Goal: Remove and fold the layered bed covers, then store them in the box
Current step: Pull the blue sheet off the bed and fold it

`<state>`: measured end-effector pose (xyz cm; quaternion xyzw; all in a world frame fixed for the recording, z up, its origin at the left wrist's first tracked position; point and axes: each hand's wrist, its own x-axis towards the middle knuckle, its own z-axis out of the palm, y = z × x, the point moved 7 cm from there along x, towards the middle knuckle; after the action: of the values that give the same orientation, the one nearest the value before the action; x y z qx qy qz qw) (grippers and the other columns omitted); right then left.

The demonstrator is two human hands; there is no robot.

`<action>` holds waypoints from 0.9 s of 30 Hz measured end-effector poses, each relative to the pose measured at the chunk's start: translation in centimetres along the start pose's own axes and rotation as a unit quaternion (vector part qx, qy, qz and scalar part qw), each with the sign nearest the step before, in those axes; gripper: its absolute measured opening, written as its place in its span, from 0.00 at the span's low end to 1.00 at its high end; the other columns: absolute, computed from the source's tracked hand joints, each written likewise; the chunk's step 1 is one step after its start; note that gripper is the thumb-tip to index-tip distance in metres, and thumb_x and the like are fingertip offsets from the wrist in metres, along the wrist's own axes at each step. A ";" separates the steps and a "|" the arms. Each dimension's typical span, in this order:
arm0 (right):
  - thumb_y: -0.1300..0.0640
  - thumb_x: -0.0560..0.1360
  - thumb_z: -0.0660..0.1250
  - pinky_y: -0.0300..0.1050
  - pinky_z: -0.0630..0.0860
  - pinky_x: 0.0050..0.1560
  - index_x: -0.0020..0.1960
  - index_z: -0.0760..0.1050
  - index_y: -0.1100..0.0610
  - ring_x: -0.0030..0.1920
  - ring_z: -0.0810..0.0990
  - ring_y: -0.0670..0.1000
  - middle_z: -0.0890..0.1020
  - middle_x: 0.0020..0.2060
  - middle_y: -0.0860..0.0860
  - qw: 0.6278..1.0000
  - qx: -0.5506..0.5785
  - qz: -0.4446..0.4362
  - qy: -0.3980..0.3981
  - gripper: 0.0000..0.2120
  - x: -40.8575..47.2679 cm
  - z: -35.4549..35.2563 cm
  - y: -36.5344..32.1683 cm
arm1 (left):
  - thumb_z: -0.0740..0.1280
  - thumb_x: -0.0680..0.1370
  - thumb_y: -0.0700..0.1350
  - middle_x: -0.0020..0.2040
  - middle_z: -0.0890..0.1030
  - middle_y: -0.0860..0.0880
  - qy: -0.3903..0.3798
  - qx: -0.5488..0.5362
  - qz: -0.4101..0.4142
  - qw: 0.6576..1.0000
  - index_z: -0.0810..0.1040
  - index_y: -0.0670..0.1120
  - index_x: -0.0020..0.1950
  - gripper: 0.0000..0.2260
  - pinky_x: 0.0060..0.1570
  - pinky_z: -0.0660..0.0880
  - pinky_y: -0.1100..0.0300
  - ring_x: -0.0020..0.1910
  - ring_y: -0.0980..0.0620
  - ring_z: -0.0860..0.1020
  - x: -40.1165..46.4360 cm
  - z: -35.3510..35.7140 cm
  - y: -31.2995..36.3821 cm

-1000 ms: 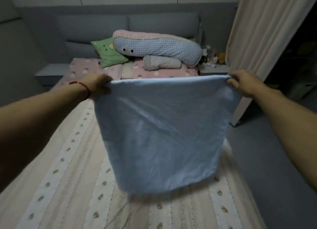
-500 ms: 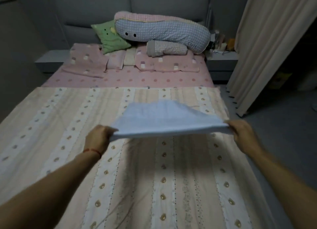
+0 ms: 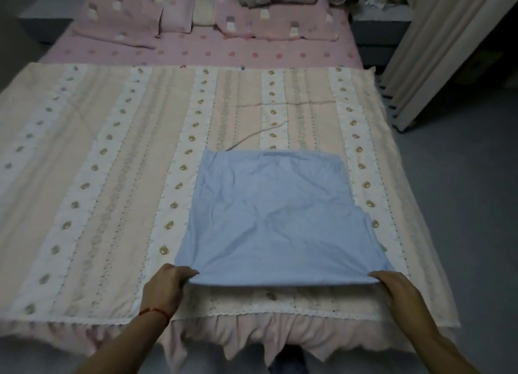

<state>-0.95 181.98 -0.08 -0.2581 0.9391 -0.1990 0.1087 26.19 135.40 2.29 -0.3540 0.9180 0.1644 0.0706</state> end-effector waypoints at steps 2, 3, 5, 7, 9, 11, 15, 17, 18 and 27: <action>0.69 0.73 0.63 0.34 0.65 0.68 0.61 0.80 0.60 0.58 0.79 0.54 0.82 0.57 0.61 1.000 -0.019 0.001 -0.012 0.19 -2.0 -1.1 -0.4 | 0.69 0.75 0.38 0.51 0.85 0.53 -0.044 0.025 0.007 0.999 0.85 0.63 0.52 0.18 0.45 0.78 0.55 0.52 0.47 0.81 -2.0 -0.5 -0.7; 0.68 0.76 0.64 0.40 0.68 0.68 0.62 0.80 0.59 0.60 0.79 0.57 0.81 0.59 0.60 0.999 -0.026 0.016 -0.025 0.16 -3.1 -1.5 -0.4 | 0.69 0.76 0.41 0.51 0.85 0.54 -0.059 0.035 0.014 0.998 0.84 0.65 0.52 0.17 0.45 0.77 0.56 0.52 0.49 0.80 -3.1 -0.7 -1.1; 0.67 0.77 0.70 0.48 0.72 0.65 0.64 0.80 0.56 0.61 0.80 0.59 0.81 0.61 0.58 0.998 -0.024 0.029 -0.047 0.17 -4.6 -2.8 -1.2 | 0.71 0.76 0.45 0.51 0.85 0.54 -0.076 0.016 0.031 0.997 0.84 0.65 0.53 0.15 0.46 0.76 0.58 0.52 0.49 0.81 -4.9 -1.2 -2.0; 0.68 0.74 0.73 0.52 0.75 0.61 0.63 0.81 0.54 0.57 0.82 0.60 0.83 0.57 0.56 0.998 -0.032 0.017 -0.052 0.20 -5.8 -4.4 -2.5 | 0.73 0.75 0.44 0.51 0.85 0.53 -0.095 -0.007 0.058 0.994 0.85 0.62 0.54 0.13 0.46 0.74 0.59 0.51 0.48 0.82 -5.9 -2.3 -2.2; 0.70 0.72 0.75 0.55 0.79 0.56 0.61 0.81 0.54 0.52 0.84 0.60 0.84 0.53 0.56 0.998 -0.045 -0.007 -0.040 0.21 -6.4 -6.7 -4.0 | 0.75 0.75 0.43 0.49 0.86 0.53 -0.118 -0.027 0.088 0.989 0.86 0.59 0.53 0.12 0.46 0.72 0.63 0.49 0.50 0.83 -6.9 -4.3 -1.6; 0.68 0.73 0.74 0.56 0.80 0.55 0.61 0.80 0.52 0.52 0.84 0.58 0.84 0.54 0.53 0.998 -0.051 -0.023 -0.006 0.20 -6.1 -9.1 -5.3 | 0.75 0.74 0.42 0.45 0.86 0.58 -0.120 -0.062 0.096 0.986 0.84 0.63 0.49 0.14 0.44 0.74 0.66 0.44 0.59 0.82 -6.9 -6.9 -1.1; 0.59 0.79 0.63 0.50 0.79 0.50 0.58 0.80 0.54 0.49 0.82 0.54 0.84 0.51 0.52 0.995 -0.041 -0.054 0.068 0.10 -2.5 -13.6 -7.9 | 0.74 0.74 0.43 0.38 0.84 0.63 -0.077 -0.149 0.067 0.984 0.86 0.57 0.44 0.07 0.40 0.77 0.65 0.40 0.65 0.81 -4.6 -12.9 -0.3; 0.62 0.81 0.65 0.52 0.80 0.48 0.57 0.81 0.57 0.47 0.82 0.55 0.84 0.49 0.55 0.994 -0.002 -0.044 0.096 0.08 1.6 -15.3 -8.7 | 0.76 0.74 0.45 0.40 0.85 0.60 -0.025 -0.209 0.033 0.977 0.86 0.55 0.45 0.04 0.44 0.78 0.59 0.42 0.61 0.82 -1.7 -15.3 0.5; 0.61 0.80 0.67 0.53 0.81 0.49 0.56 0.81 0.56 0.46 0.82 0.54 0.84 0.48 0.55 0.994 0.017 -0.035 0.099 0.07 3.4 -16.0 -9.2 | 0.76 0.74 0.45 0.42 0.86 0.58 -0.006 -0.243 0.013 0.970 0.86 0.53 0.45 0.03 0.45 0.78 0.57 0.44 0.59 0.82 -0.5 -16.2 1.0; 0.56 0.75 0.74 0.43 0.73 0.53 0.54 0.81 0.54 0.51 0.81 0.52 0.83 0.48 0.50 0.962 0.226 0.068 0.139 0.08 27.3 -9.8 -5.7 | 0.80 0.67 0.56 0.57 0.82 0.46 0.090 -0.394 -0.172 0.898 0.83 0.50 0.54 0.19 0.54 0.79 0.47 0.56 0.44 0.80 22.0 -11.4 1.8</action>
<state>-24.42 166.18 8.36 -0.1316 0.8908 -0.4324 0.0463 8.55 118.85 8.04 -0.5181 0.7055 0.4656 -0.1306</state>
